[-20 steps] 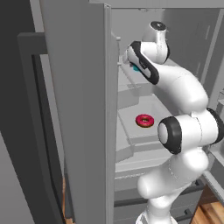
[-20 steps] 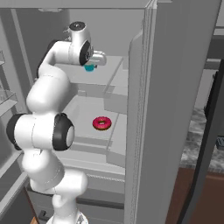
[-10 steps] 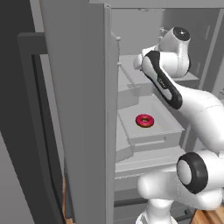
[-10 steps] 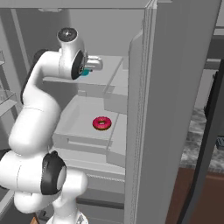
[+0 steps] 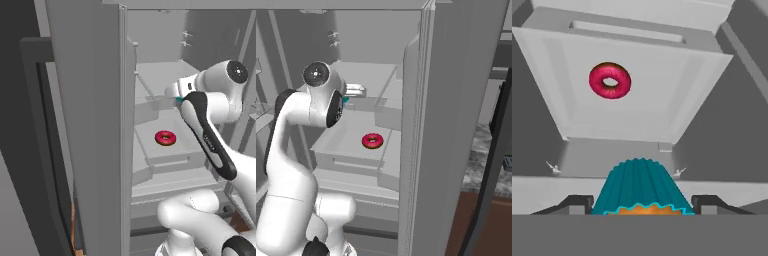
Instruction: Take the cupcake and donut from the fridge and place them on the empty tray on the dining counter.
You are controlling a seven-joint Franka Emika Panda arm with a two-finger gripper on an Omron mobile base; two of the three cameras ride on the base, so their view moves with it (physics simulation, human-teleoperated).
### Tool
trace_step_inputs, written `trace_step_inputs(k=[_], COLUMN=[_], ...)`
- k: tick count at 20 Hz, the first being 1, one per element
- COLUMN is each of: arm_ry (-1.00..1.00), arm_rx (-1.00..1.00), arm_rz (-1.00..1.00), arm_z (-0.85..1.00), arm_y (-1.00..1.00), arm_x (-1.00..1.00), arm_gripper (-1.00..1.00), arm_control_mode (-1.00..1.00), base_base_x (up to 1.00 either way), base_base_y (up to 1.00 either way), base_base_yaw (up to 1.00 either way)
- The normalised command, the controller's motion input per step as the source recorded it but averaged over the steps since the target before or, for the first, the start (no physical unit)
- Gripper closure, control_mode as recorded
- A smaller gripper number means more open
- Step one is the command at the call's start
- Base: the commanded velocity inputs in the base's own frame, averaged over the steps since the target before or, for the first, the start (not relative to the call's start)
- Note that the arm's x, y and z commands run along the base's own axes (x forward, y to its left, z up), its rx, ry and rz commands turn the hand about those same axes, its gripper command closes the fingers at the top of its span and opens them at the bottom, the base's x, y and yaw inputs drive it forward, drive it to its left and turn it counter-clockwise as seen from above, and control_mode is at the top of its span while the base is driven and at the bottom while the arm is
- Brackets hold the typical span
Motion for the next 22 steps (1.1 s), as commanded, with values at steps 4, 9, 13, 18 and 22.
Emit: trace_step_inputs(k=[4,9,13,18,22], arm_ry=[-0.09,-0.08,0.00,0.00,0.00], arm_rx=[0.00,0.00,0.00,0.00,0.00], arm_rz=[0.00,0.00,0.00,0.00,0.00], arm_z=[-0.08,-0.05,0.00,0.00,0.00], arm_y=[0.00,0.00,0.00,0.00,0.00], arm_x=[-1.00,-0.60,0.00,0.00,0.00], arm_gripper=[1.00,1.00,1.00,1.00,1.00], arm_control_mode=[-1.00,1.00,1.00,1.00,1.00], base_base_x=[0.00,-0.40,-1.00,-1.00,-1.00], base_base_y=[0.00,0.00,0.00,0.00,0.00], base_base_yaw=[0.00,0.00,0.00,-0.04,-0.09])
